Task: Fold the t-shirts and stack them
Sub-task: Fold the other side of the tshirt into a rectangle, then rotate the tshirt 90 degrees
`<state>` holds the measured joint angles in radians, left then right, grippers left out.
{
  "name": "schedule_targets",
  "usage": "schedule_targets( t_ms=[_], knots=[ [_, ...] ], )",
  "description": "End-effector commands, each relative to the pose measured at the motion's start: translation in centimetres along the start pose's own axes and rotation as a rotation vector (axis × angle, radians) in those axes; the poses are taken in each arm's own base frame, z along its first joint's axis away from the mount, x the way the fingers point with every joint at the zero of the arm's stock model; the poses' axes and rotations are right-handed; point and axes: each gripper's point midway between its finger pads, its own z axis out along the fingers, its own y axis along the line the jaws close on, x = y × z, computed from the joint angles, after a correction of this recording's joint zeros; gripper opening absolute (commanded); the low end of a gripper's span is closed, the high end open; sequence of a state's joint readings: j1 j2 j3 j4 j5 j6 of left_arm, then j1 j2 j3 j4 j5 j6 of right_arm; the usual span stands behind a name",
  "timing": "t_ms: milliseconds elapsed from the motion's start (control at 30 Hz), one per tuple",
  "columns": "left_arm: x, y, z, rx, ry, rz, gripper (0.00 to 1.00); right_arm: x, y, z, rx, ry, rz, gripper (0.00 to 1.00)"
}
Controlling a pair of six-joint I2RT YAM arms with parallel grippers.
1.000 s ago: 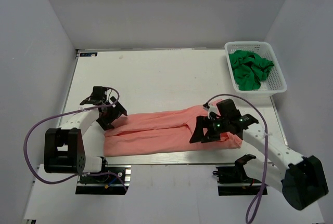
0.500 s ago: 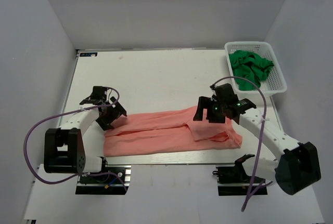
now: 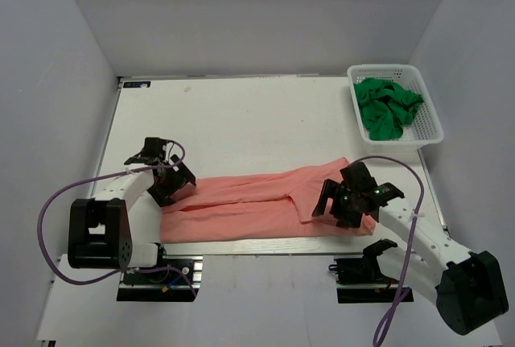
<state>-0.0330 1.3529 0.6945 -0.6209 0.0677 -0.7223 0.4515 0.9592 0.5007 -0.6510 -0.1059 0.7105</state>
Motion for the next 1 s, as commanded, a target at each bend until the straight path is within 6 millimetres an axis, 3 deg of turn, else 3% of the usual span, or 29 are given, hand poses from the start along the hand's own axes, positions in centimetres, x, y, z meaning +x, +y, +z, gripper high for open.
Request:
schedule_targets(
  t_ms=[0, 67, 300, 567, 667, 900, 967],
  knots=[
    [0.1, 0.6, 0.2, -0.025, -0.008, -0.002, 1.00, -1.8, 1.0, -1.1, -0.009, -0.066, 0.024, 0.91],
    [0.0, 0.5, 0.3, -0.019, -0.015, -0.001, 1.00, -3.4, 2.1, -1.5, -0.018, -0.100, 0.001, 0.91],
    [-0.5, 0.6, 0.4, -0.037, -0.029, -0.010, 1.00, -6.2, 2.7, -0.5, 0.037, -0.119, -0.032, 0.91],
    [0.0, 1.1, 1.7, -0.078, 0.017, -0.013, 1.00, -7.1, 1.6, 2.9, 0.099, -0.078, -0.061, 0.91],
    [-0.9, 0.1, 1.9, -0.066, 0.017, -0.022, 1.00, -6.6, 1.6, 4.7, 0.098, 0.003, -0.072, 0.91],
    [-0.5, 0.1, 2.5, -0.108, 0.066, -0.036, 1.00, -13.6, 4.1, 7.1, 0.080, -0.080, -0.061, 0.91],
    [0.6, 0.2, 2.6, -0.110, 0.090, -0.029, 1.00, -14.9, 4.7, 8.7, 0.053, -0.070, -0.053, 0.91]
  ],
)
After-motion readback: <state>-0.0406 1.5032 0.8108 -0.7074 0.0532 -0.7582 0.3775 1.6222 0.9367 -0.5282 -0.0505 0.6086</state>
